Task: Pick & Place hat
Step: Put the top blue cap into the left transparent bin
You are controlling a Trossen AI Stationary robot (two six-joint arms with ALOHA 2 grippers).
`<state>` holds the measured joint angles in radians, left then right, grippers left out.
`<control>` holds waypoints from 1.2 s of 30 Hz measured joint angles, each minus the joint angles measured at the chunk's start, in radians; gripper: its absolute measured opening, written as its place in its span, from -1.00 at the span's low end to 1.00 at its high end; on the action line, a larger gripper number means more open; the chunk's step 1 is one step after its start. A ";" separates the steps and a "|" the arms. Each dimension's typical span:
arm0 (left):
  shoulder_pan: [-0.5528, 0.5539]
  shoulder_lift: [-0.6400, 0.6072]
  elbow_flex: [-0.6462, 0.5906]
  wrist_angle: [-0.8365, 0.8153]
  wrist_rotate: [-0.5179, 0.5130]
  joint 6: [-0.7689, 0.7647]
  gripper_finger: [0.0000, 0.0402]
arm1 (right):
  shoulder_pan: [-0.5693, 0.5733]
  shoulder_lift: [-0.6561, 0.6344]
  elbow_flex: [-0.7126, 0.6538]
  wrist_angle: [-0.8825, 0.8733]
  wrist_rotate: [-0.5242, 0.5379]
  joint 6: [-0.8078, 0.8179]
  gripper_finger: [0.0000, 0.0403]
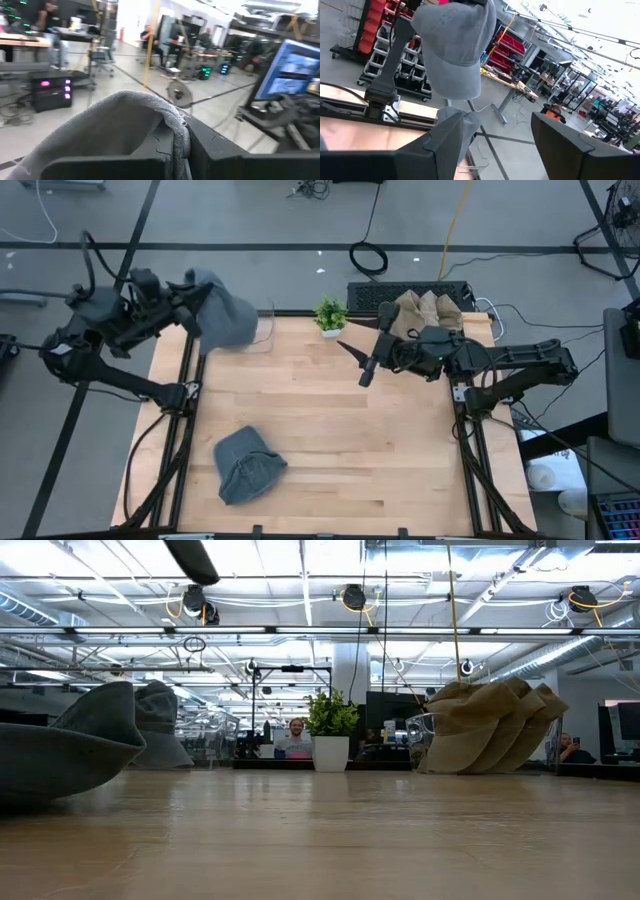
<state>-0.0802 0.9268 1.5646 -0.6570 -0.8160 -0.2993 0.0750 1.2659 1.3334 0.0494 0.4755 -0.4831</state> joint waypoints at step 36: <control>0.920 0.231 -0.001 -0.282 0.877 0.308 -0.89 | 0.094 0.000 0.000 -0.018 0.000 0.032 0.14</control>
<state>0.8395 1.1578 1.5639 -0.9386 0.0610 0.0091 0.1688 1.2659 1.3334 0.0315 0.4759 -0.4507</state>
